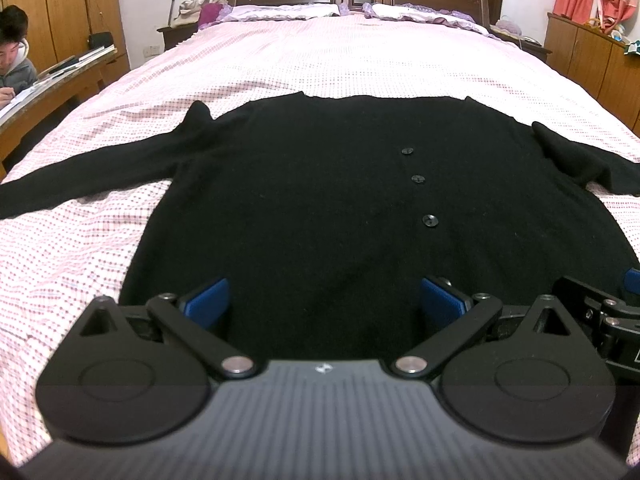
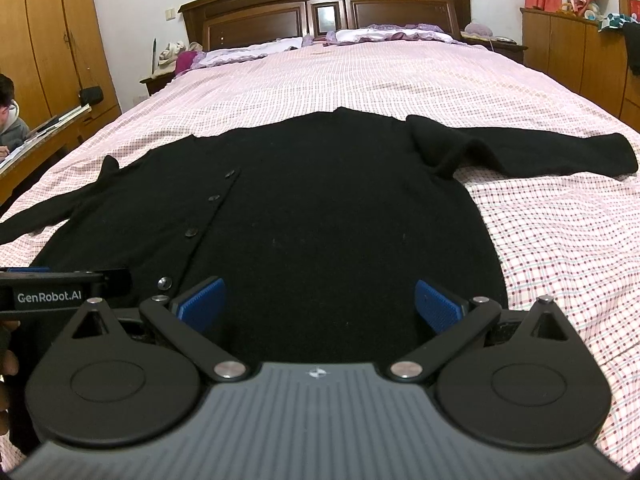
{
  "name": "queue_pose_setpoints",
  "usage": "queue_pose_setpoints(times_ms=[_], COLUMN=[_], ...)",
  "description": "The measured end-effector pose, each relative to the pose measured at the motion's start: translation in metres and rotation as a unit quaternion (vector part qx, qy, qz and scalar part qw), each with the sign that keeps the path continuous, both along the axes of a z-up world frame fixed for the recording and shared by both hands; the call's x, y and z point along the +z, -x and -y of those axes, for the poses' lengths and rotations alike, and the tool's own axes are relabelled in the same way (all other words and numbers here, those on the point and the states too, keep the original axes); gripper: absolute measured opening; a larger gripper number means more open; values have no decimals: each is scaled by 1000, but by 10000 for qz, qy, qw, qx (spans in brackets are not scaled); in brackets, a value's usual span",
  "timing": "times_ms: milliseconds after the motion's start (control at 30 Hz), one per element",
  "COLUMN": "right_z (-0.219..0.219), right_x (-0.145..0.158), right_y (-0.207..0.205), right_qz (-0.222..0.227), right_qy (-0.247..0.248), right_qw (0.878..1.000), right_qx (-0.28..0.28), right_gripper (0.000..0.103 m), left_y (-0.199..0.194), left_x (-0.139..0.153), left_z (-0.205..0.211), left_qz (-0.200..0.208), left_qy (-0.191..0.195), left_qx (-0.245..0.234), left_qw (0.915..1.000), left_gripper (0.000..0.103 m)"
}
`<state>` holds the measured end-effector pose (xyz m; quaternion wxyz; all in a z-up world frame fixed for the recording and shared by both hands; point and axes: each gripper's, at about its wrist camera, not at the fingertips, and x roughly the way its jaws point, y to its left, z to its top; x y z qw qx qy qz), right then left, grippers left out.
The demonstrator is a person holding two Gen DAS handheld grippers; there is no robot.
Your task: Fold small clothes
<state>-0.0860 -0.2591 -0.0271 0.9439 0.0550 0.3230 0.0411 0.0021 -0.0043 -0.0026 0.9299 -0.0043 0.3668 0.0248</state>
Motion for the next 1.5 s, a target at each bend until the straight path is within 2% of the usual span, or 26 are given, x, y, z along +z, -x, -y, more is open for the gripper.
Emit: queue_pose_setpoints(times_ms=[300,533,667,867,1033,1133,1233,1367,1500], right_z=[4,14,34,88,147,188,230,281,322], right_x=[-4,-3,5,21,28,25,17,4,-9], right_y=[-3,-6,-10,-22,-40,-54,-69,-87,-111], right_qz=[-77,-121,-56,178,373,347,322,350,377], right_qy=[-99,-372,-686,-945,-889,-861,-1059,-1344,-1295], right_qw=[9999,9992,9976,9938,9890,9836,9760,9639,9584], right_qx=[-24,-19,-96,-552,-1122,-1544,-1876,-2273,-2516], right_gripper=[103,103,103,103,103,103,103,103,103], left_y=[1,1,-3,-12,-22,-29,-37,-48,-58], left_x=[0,4,7,14,15,14,10,1,-9], left_z=[4,9,12,19,28,36,45,54,59], left_qz=[-32,-10,-9,-3,-1,18,2,-139,-272], left_qy=[-9,-30,-2,63,97,36,-11,70,182], left_qx=[-13,-109,-200,-348,-426,-490,-542,-600,-616], left_qw=[10000,9999,9998,9994,9990,9988,9985,9981,9976], left_gripper=[103,103,103,103,103,103,103,103,103])
